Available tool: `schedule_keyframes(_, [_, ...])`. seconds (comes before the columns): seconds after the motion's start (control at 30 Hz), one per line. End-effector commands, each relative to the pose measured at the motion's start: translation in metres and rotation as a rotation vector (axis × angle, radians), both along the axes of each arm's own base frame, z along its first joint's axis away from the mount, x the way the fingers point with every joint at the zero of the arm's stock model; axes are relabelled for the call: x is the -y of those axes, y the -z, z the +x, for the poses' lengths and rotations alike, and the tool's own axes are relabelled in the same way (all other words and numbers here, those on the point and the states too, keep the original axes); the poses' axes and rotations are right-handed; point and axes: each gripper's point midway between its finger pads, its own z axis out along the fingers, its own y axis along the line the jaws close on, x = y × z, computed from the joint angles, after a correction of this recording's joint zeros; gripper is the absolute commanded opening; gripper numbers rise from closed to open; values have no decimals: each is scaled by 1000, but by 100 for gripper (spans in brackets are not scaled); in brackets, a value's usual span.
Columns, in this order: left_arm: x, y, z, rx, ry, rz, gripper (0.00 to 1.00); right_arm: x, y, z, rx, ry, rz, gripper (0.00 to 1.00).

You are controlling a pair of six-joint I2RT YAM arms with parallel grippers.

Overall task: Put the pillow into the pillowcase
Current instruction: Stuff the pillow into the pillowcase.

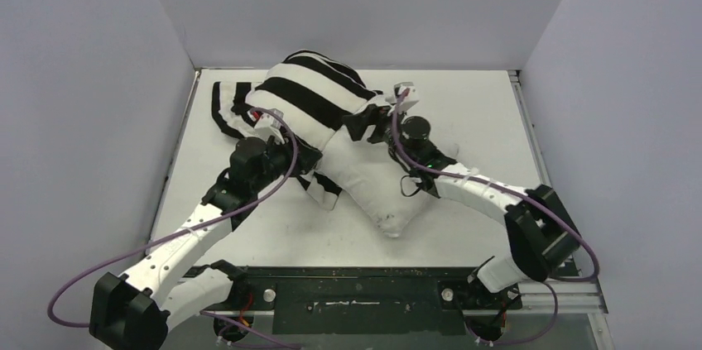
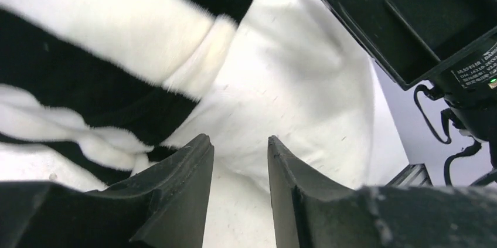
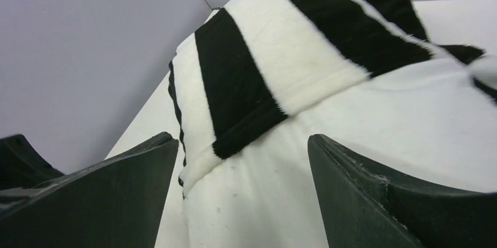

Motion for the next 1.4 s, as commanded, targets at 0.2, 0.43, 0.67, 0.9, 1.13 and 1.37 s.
schedule_keyframes(0.2, [9,-74,58,232,13,192,44,100,-21,3,-81,-177,-117,94])
schedule_keyframes(0.43, [54,-72,122,334,69,311,52,130,33,58,-248,-283,-183,97])
schedule_keyframes(0.67, [103,-30,155,333,133,435,59,81,64,57,-267,-455,-173,88])
schedule_keyframes(0.9, [95,0,191,335,1,615,42,50,58,37,-217,-499,-85,32])
schedule_keyframes(1.13, [131,-84,143,467,67,424,0,43,21,40,-99,-414,101,10])
schedule_keyframes(1.37, [191,-173,77,529,252,114,0,-3,-55,30,71,-457,357,7])
